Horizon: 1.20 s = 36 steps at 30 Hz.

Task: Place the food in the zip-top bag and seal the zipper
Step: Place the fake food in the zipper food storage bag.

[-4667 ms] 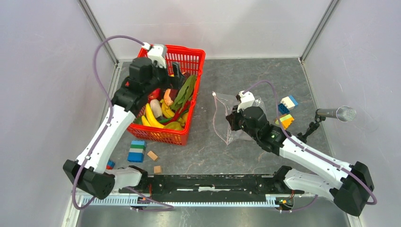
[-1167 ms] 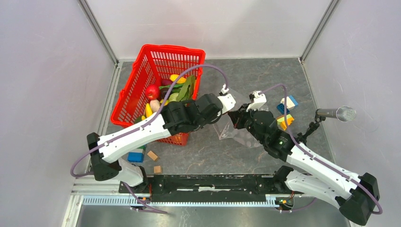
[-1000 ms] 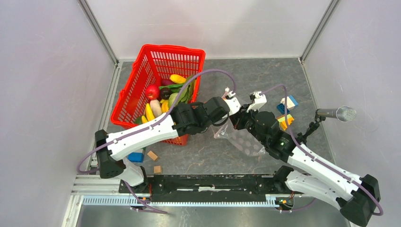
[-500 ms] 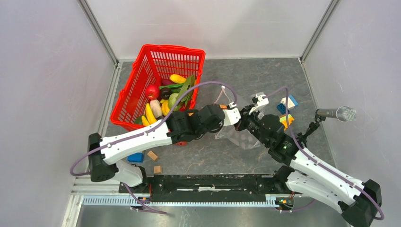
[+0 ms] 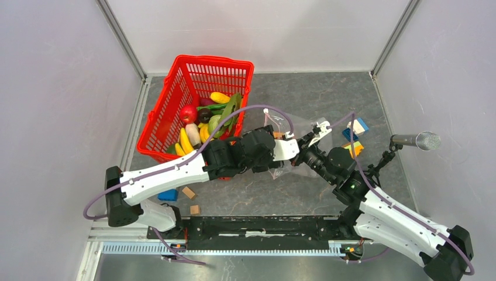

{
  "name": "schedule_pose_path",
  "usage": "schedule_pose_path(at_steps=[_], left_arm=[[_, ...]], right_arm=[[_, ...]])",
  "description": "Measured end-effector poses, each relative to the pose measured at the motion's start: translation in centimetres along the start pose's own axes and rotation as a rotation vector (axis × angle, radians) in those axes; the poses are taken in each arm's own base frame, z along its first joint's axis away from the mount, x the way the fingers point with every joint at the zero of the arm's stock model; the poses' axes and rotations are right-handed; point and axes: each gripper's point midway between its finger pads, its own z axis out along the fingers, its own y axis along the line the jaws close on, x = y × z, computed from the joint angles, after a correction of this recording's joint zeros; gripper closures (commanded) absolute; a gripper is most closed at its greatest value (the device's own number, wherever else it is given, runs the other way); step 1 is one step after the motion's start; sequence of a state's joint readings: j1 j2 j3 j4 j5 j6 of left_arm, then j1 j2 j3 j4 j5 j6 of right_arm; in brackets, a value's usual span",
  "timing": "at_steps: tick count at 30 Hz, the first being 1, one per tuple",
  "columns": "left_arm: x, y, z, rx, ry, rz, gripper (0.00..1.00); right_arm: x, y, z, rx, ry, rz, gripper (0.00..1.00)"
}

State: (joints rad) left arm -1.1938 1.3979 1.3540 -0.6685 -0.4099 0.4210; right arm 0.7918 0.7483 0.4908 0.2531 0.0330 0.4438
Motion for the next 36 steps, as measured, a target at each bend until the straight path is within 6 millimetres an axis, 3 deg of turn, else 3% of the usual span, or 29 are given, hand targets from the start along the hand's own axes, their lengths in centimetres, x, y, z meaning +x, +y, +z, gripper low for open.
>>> schedule_pose_path(at_steps=[8,16,20,23,27,31,36], left_arm=[[-0.2,0.2,-0.6,-0.017,-0.041,-0.021,0.00],[-1.2,2.4,-5.0,-0.071,-0.178,-0.173,0.00],[-1.1,2.8,-7.1,-0.076,-0.242,-0.290,0.00],[-0.8,1.9,-8.2,-0.024,-0.297,-0.362,0.00],[0.0,-1.1,-8.2,0.097,-0.340,-0.401,0.00],[1.7,-4.0,-6.3,0.173,-0.295,-0.374,0.00],[2.5,-4.9,-5.1,0.187,-0.250,-0.301,0.00]], right_arm=[[0.6,-0.9,0.2,0.043,0.008,0.027,1.00],[2.9,-2.1,0.0,0.068,0.028,0.150,1.00],[1.4,-3.2,-0.3,0.082,-0.017,0.203,1.00],[-0.7,-3.7,-0.5,0.088,-0.063,0.218,1.00],[-2.5,-2.9,-0.4,0.057,-0.085,0.221,1.00],[-2.7,-2.2,-0.3,0.020,-0.067,0.230,1.00],[-2.3,-1.0,0.0,-0.039,-0.017,0.243,1.00]])
